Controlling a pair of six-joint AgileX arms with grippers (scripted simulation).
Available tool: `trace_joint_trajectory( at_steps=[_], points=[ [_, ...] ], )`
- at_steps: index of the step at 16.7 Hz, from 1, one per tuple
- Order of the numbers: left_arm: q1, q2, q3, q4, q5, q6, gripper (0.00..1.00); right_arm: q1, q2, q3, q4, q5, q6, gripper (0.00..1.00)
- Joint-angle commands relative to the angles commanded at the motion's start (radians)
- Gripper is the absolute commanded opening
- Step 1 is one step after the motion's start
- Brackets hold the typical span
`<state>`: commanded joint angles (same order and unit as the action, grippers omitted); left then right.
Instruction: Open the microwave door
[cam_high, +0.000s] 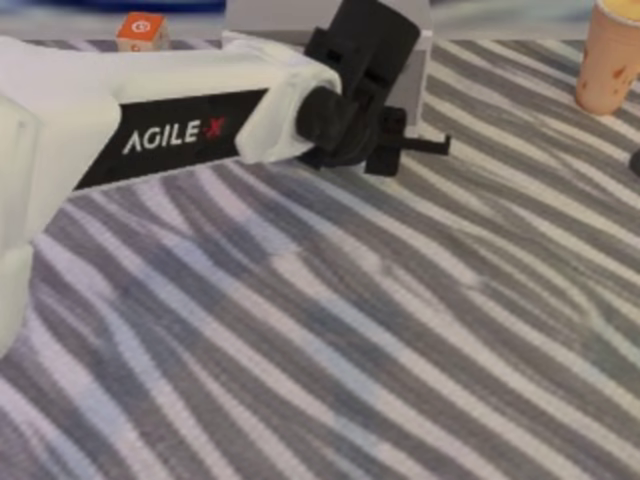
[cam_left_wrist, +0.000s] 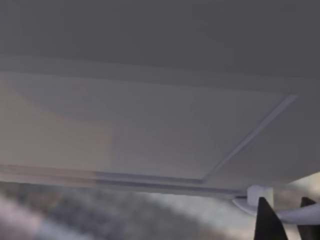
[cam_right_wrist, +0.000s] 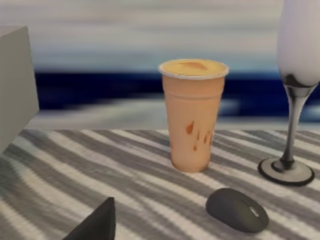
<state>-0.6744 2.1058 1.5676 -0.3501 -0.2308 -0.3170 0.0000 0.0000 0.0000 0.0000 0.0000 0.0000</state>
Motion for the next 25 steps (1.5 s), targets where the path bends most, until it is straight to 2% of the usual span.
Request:
trace_joint_trajectory(
  at_steps=[13,25],
  points=[
    [0.000,0.000,0.000,0.000,0.000,0.000,0.00,0.000,0.000,0.000,0.000,0.000,0.000,1.00],
    [0.007,-0.024,-0.038,0.021,0.025,0.032,0.00,0.000,0.000,0.000,0.000,0.000,0.000,1.00]
  ],
)
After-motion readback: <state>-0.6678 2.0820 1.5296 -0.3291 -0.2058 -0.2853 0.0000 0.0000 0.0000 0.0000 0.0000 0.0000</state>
